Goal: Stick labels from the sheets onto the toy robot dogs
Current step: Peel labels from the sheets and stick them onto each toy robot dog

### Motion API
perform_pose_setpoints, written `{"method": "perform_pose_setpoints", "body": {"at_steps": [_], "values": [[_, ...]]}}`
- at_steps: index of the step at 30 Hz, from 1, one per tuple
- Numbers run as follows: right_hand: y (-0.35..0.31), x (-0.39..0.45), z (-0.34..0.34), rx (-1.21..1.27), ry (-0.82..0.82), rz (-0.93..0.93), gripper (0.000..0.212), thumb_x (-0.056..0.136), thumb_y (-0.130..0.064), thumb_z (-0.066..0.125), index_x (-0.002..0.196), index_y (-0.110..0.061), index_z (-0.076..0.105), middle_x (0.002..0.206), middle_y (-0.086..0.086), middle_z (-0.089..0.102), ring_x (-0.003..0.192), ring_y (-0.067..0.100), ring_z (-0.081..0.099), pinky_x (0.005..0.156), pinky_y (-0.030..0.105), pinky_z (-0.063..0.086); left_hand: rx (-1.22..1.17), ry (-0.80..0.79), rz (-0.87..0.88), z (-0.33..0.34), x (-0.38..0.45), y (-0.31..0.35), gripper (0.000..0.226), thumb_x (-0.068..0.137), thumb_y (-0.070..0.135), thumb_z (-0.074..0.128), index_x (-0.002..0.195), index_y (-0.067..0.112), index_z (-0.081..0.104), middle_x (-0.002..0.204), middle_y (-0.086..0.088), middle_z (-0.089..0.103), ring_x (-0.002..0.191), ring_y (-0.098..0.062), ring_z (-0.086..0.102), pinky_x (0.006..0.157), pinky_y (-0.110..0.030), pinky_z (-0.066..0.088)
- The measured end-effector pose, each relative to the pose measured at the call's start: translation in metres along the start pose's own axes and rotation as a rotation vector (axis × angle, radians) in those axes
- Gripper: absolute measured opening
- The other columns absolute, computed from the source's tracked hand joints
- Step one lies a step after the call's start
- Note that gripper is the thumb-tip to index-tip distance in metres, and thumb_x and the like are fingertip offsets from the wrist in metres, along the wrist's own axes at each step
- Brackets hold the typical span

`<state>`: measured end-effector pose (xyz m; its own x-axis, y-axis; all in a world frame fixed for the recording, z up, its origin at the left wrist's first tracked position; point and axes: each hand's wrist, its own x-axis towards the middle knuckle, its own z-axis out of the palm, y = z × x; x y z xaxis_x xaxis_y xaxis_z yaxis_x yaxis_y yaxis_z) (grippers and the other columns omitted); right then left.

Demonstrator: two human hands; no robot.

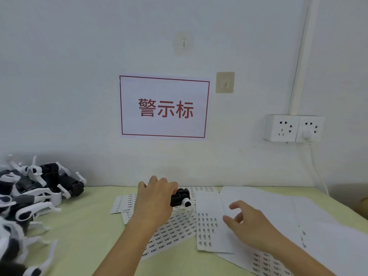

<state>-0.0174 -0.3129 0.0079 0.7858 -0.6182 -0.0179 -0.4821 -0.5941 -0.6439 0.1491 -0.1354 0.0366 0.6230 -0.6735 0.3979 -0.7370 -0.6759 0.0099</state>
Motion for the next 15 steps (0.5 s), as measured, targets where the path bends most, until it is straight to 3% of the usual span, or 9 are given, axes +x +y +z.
{"method": "perform_pose_setpoints", "body": {"at_steps": [5,7,10,15], "values": [[-0.010,0.007,0.033,-0.076,0.082,0.038,0.082,0.082,-0.066,0.061,0.142,-0.021,0.029,0.112,-0.002,0.059,0.101,0.013,0.060,0.081,0.025,0.048,0.084,-0.016,-0.039,0.003,0.000,-0.001,0.032,0.087,0.010,0.058,0.111,0.028,0.048,0.095,0.007,0.040,0.099,-0.020,0.037,0.080,-0.035,0.025],[-0.015,0.005,0.040,-0.142,0.108,0.047,0.081,0.078,-0.066,0.066,0.138,-0.023,0.032,0.113,-0.005,0.054,0.103,0.014,0.057,0.084,0.026,0.048,0.090,-0.030,-0.042,0.003,0.000,0.000,0.032,0.088,0.013,0.058,0.114,0.026,0.047,0.097,0.006,0.041,0.105,-0.020,0.040,0.081,-0.035,0.026],[-0.019,0.004,0.042,-0.145,0.122,0.095,0.078,0.073,-0.062,0.074,0.130,-0.023,0.038,0.103,-0.007,0.046,0.091,0.014,0.050,0.077,0.026,0.045,0.032,-0.038,-0.064,0.000,0.002,0.001,0.031,0.089,0.026,0.058,0.117,0.023,0.045,0.103,0.006,0.048,0.099,-0.018,0.037,0.081,-0.032,0.030],[-0.016,0.004,0.037,0.081,0.150,0.173,0.086,0.070,-0.041,0.086,0.138,-0.017,0.039,0.120,0.000,0.062,0.104,0.016,0.060,0.085,0.027,0.046,-0.050,-0.077,-0.068,-0.004,0.003,0.005,0.045,0.089,0.036,0.061,0.126,0.023,0.039,0.116,0.004,0.049,0.108,-0.019,0.043,0.088,-0.034,0.036]]}}
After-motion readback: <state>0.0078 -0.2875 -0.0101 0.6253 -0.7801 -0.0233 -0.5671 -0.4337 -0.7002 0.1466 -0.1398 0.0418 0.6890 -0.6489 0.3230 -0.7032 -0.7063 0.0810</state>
